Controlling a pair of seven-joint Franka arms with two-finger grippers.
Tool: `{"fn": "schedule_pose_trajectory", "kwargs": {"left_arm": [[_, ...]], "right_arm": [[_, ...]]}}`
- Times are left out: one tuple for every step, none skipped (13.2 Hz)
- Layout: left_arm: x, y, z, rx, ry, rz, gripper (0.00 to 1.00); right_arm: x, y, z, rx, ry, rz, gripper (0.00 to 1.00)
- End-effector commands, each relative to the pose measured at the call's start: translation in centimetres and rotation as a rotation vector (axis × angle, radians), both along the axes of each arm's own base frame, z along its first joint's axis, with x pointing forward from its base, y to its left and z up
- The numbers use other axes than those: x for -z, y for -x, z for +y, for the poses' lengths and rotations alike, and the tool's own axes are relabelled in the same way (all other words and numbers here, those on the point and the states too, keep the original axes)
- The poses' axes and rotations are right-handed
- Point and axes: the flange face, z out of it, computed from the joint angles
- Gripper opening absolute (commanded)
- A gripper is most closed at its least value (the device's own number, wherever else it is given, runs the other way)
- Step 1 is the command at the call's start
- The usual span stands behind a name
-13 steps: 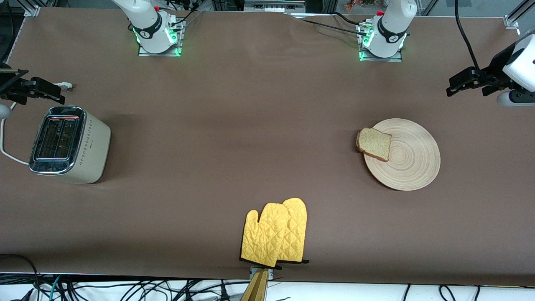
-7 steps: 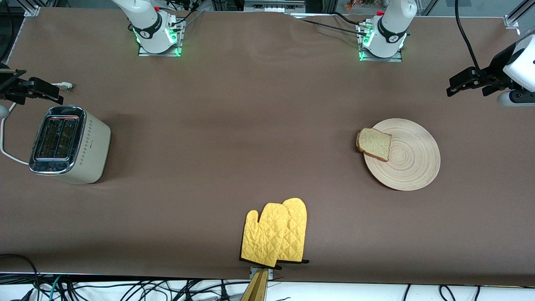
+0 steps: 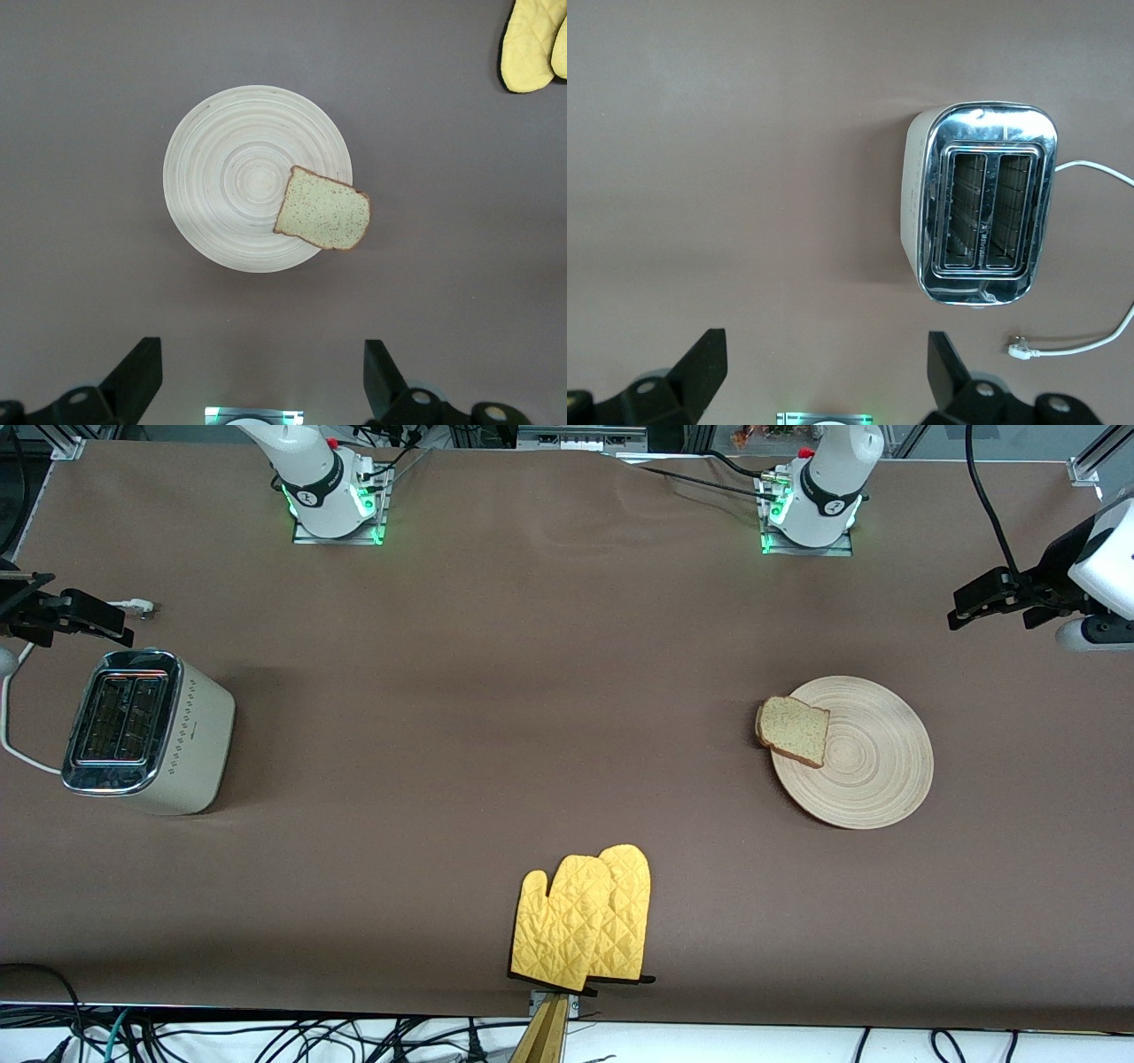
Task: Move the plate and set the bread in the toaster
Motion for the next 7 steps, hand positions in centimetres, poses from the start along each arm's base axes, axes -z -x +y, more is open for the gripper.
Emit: {"fn": "schedule_pose_trajectory", "kwargs": {"left_arm": [[-0.5, -0.15, 0.04, -0.001, 0.004, 0.004, 1.0], [-0.43, -0.15, 0.04, -0.001, 0.004, 0.006, 1.0], [-0.43, -0.15, 0.12, -0.002, 0.004, 0.006, 1.0], [-0.43, -0.15, 0.12, -0.001, 0.004, 0.006, 1.0], [-0.43, -0.15, 0.12, 0.001, 0.004, 0.006, 1.0], [-0.28, -0.19, 0.2, 0.001, 0.004, 0.009, 1.0], [-0.28, -0.19, 0.2, 0.001, 0.004, 0.009, 1.0]], "right_arm": [[-0.61, -0.1, -0.29, 0.004, 0.004, -0.009, 1.0], [-0.61, -0.1, -0.27, 0.007, 0.002, -0.009, 1.0], [-0.61, -0.1, -0.27, 0.009, 0.003, -0.009, 1.0], [-0.61, -0.1, -0.26, 0.009, 0.001, -0.01, 1.0], [-0.61, -0.1, -0.26, 0.009, 0.001, -0.01, 1.0], [-0.61, -0.1, -0.24, 0.006, -0.001, -0.01, 1.0], [-0.61, -0.1, -0.24, 0.006, -0.001, -0.01, 1.0]]}}
